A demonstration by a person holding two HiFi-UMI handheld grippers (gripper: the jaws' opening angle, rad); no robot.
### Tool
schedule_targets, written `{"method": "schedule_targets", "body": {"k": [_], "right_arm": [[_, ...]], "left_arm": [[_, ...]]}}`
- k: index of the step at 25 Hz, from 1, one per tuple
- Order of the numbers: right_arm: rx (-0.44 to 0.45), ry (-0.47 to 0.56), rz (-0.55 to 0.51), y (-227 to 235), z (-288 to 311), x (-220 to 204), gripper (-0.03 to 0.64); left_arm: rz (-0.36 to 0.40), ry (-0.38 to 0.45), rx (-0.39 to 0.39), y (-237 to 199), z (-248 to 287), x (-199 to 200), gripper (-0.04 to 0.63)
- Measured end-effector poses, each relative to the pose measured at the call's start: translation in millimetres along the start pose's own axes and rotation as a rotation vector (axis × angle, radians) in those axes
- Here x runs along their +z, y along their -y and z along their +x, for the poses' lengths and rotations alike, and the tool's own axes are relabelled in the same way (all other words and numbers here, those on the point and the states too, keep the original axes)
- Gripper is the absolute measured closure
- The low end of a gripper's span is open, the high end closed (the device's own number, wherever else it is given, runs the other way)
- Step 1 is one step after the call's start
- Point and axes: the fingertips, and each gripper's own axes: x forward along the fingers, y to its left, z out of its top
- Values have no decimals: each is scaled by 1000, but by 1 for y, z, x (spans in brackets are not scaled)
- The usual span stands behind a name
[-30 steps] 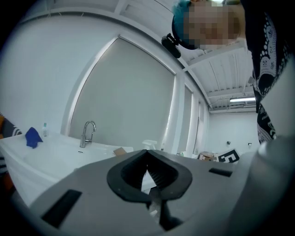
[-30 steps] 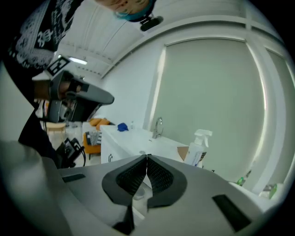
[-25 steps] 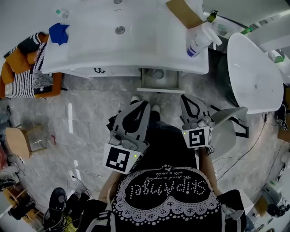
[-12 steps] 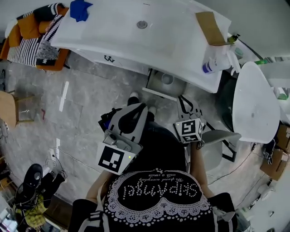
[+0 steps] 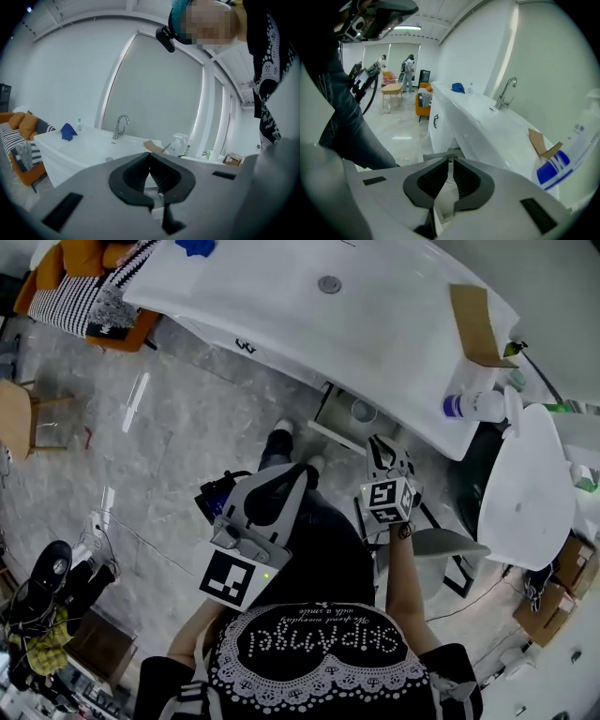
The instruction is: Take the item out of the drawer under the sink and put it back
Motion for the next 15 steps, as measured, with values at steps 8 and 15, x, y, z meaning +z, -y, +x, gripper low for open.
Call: {"method": "schedule_targets", "body": {"k": [8,15], "right_arm": [[55,-86,-51,1,60,-23,565],[111,-195,-147,-11,97,-49,565]], "left_arm": [[-9,-46,13,-11,0,-10,591],[-32,-80,59,-27,-7,-13,591]]}}
